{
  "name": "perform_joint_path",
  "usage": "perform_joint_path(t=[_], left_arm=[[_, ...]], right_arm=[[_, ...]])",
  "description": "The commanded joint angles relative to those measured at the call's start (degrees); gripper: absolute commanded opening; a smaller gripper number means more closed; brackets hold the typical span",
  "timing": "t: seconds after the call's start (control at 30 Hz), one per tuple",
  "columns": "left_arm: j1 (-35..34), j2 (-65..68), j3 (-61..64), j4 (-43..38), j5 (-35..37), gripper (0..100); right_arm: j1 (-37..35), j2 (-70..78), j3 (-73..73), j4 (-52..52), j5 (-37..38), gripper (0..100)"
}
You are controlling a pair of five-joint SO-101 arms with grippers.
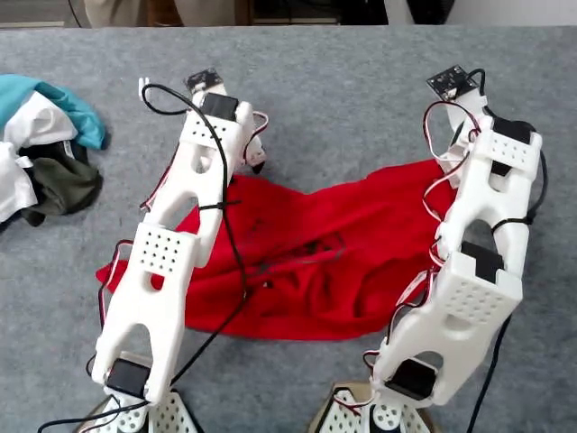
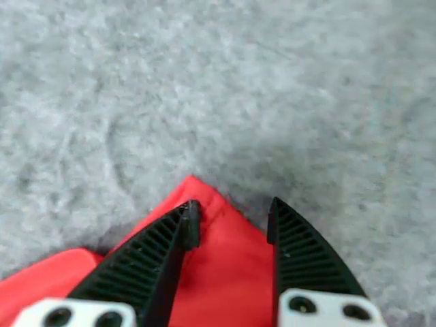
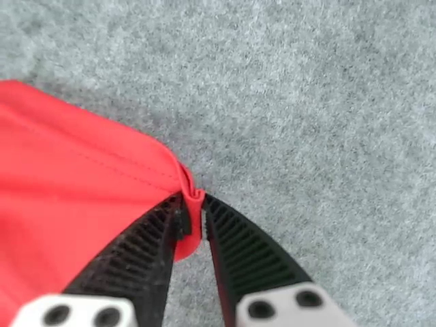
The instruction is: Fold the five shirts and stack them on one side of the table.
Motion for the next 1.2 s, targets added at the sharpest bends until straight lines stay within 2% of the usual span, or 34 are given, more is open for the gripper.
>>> perform_joint_path(t=[0.0, 0.5, 0.7, 1.03, 1.17], left_arm=[[-1.9, 0.1, -1.4, -1.5, 0.4, 18], [-3.6, 2.2, -1.4, -1.0, 0.4, 18], [-4.7, 2.5, -1.4, -0.5, 0.4, 2], [-6.6, 2.2, -1.8, -0.8, 0.3, 2], [-6.7, 2.2, -9.7, 1.0, -0.6, 2]], right_arm=[[-0.7, -0.4, 0.1, -0.1, 0.5, 1.6], [-0.7, -0.4, 0.1, -0.2, 0.5, 1.6], [-0.7, -0.4, 0.1, -0.2, 0.5, 1.6], [-0.7, -0.4, 0.1, -0.2, 0.5, 1.6], [-0.7, -1.6, -1.0, 0.3, -1.3, 1.6]])
